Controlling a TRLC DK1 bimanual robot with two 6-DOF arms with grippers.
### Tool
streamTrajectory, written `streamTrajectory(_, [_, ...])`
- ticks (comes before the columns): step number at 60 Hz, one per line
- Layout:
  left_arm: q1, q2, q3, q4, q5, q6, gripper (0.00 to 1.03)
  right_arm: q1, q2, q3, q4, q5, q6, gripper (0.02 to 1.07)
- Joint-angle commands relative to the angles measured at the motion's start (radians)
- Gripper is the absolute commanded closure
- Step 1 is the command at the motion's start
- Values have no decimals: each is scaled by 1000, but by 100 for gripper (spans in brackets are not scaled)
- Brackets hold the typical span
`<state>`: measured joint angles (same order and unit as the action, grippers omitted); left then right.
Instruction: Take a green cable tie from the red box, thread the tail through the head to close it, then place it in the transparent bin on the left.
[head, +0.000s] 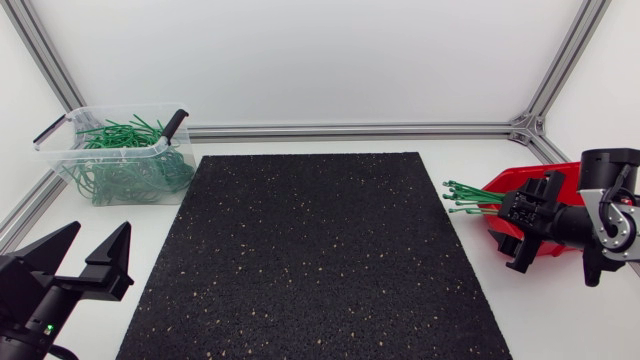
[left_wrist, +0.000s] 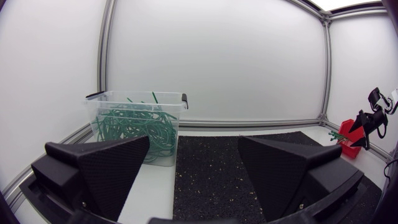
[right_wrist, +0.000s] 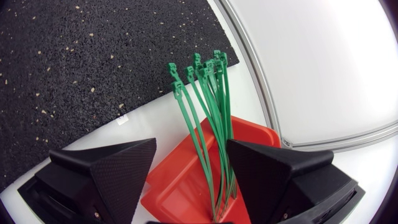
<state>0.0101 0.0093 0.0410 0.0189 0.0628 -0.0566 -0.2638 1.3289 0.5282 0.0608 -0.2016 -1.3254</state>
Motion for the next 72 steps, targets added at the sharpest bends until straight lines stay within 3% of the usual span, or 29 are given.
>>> streamTrajectory(1, [-6, 14, -41, -22, -6, -11, 4, 1, 33, -42, 54, 8, -44, 31])
streamTrajectory(10, [-12, 12, -41, -22, -6, -11, 4, 6, 61, -63, 108, 13, -61, 32])
streamTrajectory(24, [-15, 14, -41, -22, -6, -11, 4, 34, 72, -96, 203, 25, -83, 61])
streamTrajectory(38, [-15, 12, -39, -23, -6, -11, 4, 57, 124, -99, 266, 60, -89, 66])
streamTrajectory(42, [-15, 14, -41, -23, -6, -11, 4, 57, 124, -100, 269, 62, -93, 77])
streamTrajectory(72, [-19, 14, -39, -23, -6, -11, 4, 44, 85, -102, 266, 65, -120, 83])
